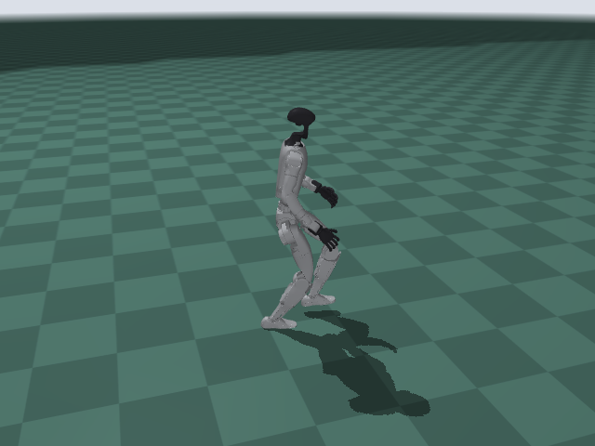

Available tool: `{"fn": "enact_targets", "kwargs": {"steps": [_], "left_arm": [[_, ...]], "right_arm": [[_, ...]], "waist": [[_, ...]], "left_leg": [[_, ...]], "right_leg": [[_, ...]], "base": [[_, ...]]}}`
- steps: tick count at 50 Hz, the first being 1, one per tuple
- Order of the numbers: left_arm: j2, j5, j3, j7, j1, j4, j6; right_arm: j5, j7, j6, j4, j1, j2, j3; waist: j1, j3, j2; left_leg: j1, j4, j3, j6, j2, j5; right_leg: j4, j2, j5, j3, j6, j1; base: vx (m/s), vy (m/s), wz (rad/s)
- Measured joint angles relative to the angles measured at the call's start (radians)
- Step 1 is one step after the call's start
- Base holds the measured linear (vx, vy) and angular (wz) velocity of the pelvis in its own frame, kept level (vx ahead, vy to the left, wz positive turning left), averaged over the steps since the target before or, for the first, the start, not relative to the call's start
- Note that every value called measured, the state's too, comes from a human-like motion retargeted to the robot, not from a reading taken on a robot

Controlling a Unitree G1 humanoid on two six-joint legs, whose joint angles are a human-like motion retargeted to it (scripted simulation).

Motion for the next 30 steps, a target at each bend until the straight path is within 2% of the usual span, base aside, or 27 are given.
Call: {"fn": "enact_targets", "kwargs": {"steps": [8,17,21,25,28,30], "left_arm": [[-0.034,0.007,-0.033,-0.023,-0.034,0.020,0.013],[-0.032,0.012,-0.039,-0.016,-0.060,-0.026,0.016],[-0.030,0.001,-0.038,0.016,-0.065,-0.046,0.007],[-0.034,-0.018,-0.036,0.052,-0.046,-0.057,-0.008],[-0.045,-0.039,-0.037,0.073,-0.023,-0.044,-0.015],[-0.053,-0.057,-0.038,0.083,-0.010,-0.028,-0.013]], "right_arm": [[0.011,0.004,-0.001,-0.016,-0.077,-0.018,0.054],[0.035,0.040,-0.013,-0.210,-0.100,-0.078,0.093],[0.044,0.048,-0.015,-0.292,-0.088,-0.095,0.101],[0.050,0.046,-0.018,-0.348,-0.069,-0.093,0.107],[0.051,0.046,-0.016,-0.364,-0.063,-0.077,0.117],[0.048,0.047,-0.009,-0.362,-0.070,-0.063,0.129]], "waist": [[0.004,0.040,0.013],[-0.008,0.065,0.030],[-0.012,0.053,0.040],[-0.015,0.031,0.054],[-0.021,0.015,0.057],[-0.028,0.007,0.050]], "left_leg": [[0.019,0.178,0.011,0.002,0.006,0.056],[0.210,0.485,-0.027,0.031,0.096,0.104],[0.327,0.518,-0.043,0.004,0.123,0.136],[0.444,0.447,-0.050,-0.057,0.108,0.169],[0.525,0.326,-0.046,-0.098,0.070,0.154],[0.570,0.228,-0.036,-0.104,0.042,0.109]], "right_leg": [[0.111,0.010,-0.027,0.003,-0.028,-0.035],[0.093,0.054,0.047,0.014,-0.043,-0.051],[0.063,0.081,0.095,0.015,-0.043,-0.082],[0.043,0.107,0.157,0.013,-0.028,-0.139],[0.047,0.115,0.219,0.008,-0.002,-0.203],[0.061,0.114,0.266,0.010,0.023,-0.259]], "base": [[-0.11,0.02,-0.26],[-0.15,0.04,-0.33],[-0.22,0.07,-0.48],[-0.29,0.09,-0.63],[-0.36,0.09,-0.73],[-0.41,0.06,-0.71]]}}
